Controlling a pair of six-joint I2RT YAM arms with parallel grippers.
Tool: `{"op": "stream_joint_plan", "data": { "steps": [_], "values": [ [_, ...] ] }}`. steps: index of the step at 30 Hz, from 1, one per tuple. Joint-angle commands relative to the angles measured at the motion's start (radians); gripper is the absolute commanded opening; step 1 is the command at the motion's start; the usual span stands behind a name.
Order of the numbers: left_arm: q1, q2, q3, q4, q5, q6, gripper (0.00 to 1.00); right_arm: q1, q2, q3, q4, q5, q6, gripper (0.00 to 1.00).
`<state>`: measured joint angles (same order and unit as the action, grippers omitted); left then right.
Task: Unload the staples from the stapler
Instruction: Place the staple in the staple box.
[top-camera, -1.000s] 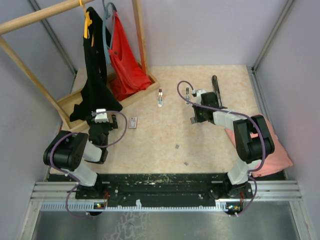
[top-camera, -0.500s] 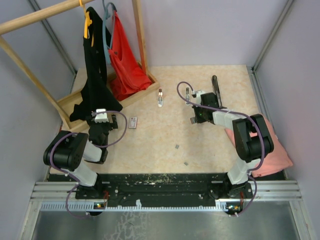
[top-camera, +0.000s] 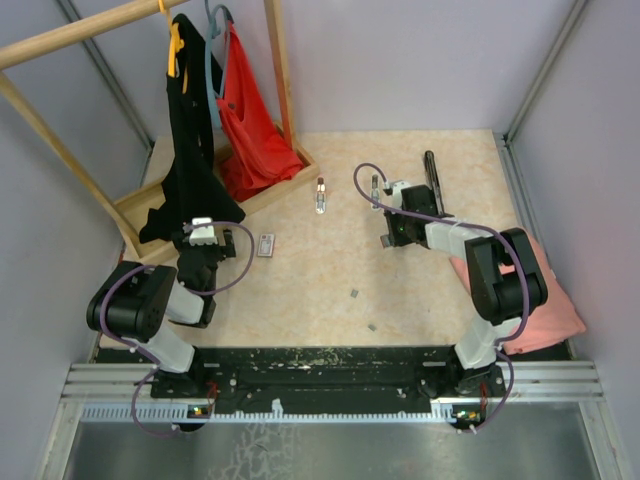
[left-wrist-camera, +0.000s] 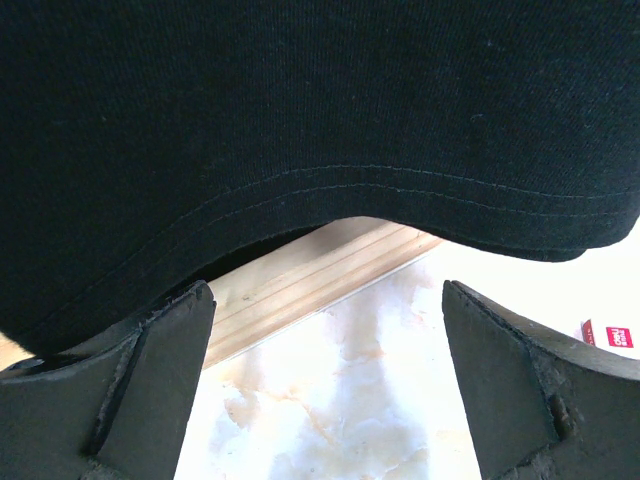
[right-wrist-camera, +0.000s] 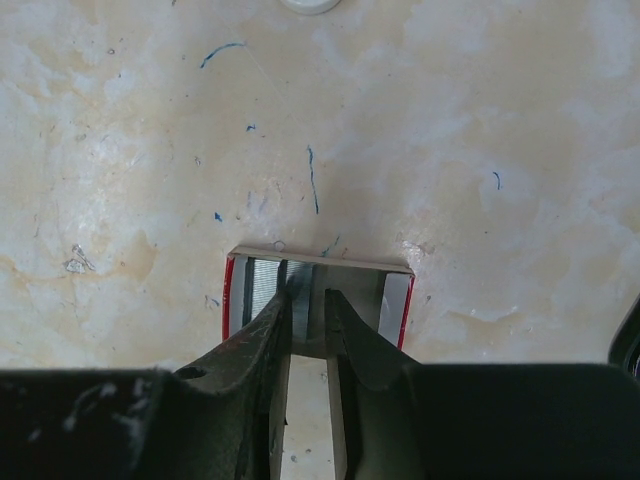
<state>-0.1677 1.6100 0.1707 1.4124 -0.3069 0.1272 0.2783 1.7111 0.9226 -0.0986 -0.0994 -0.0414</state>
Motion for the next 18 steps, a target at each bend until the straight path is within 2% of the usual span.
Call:
{"op": "stream_joint_plan", "data": {
  "steps": [1, 10, 18],
  "values": [
    [0.005, 0.002, 0.013, 0.023, 0.0, -0.018, 1.0, 0.001, -0.023, 0.009, 0.015, -0.007, 0.003, 0.21],
    [0.005, 0.002, 0.013, 0.023, 0.0, -0.018, 1.0, 0.001, -0.031, 0.022, 0.005, 0.005, -0.001, 0.23],
    [0.005, 0.002, 0.013, 0.023, 0.0, -0.017, 1.0, 0.001, -0.127, 0.046, -0.007, 0.008, -0.032, 0.25]
  ]
}}
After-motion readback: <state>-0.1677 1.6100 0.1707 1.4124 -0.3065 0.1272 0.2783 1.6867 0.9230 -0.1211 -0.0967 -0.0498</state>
